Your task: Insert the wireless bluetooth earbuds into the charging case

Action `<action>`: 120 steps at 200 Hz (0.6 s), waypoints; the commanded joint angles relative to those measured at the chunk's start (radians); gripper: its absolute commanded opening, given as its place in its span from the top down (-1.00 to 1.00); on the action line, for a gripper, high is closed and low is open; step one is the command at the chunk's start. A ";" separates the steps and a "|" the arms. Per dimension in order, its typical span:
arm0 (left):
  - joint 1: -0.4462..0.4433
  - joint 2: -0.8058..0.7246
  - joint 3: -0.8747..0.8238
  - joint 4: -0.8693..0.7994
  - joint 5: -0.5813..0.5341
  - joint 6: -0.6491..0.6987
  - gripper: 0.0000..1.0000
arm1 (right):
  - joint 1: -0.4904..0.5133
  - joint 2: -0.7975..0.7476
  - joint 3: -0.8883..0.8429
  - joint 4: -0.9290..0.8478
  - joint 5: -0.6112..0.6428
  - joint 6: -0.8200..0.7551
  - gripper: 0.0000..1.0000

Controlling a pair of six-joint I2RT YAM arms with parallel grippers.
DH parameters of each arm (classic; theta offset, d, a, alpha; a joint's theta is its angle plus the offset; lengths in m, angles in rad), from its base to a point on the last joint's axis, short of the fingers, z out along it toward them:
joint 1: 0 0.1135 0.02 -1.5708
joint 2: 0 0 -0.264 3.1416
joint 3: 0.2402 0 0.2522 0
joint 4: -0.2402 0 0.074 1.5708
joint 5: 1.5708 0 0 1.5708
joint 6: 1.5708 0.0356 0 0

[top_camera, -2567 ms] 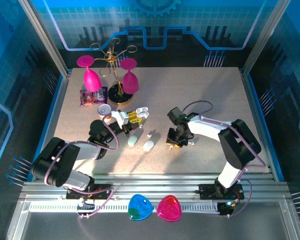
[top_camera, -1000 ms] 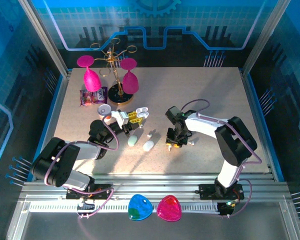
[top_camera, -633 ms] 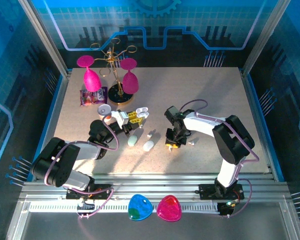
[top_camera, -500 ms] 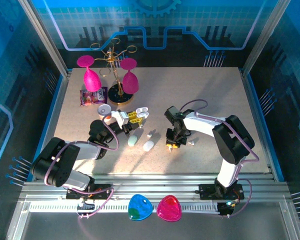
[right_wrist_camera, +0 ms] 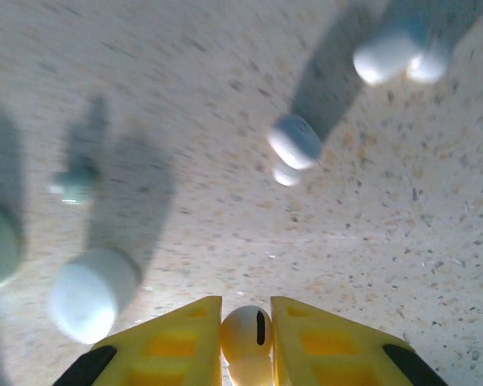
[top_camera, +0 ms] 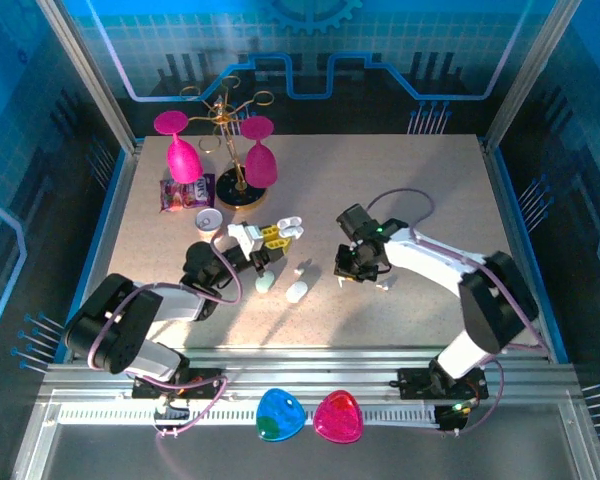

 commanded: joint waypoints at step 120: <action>-0.245 0.046 0.079 0.028 -0.343 -0.111 0.92 | 0.139 -0.500 -0.083 0.370 0.265 -0.139 0.63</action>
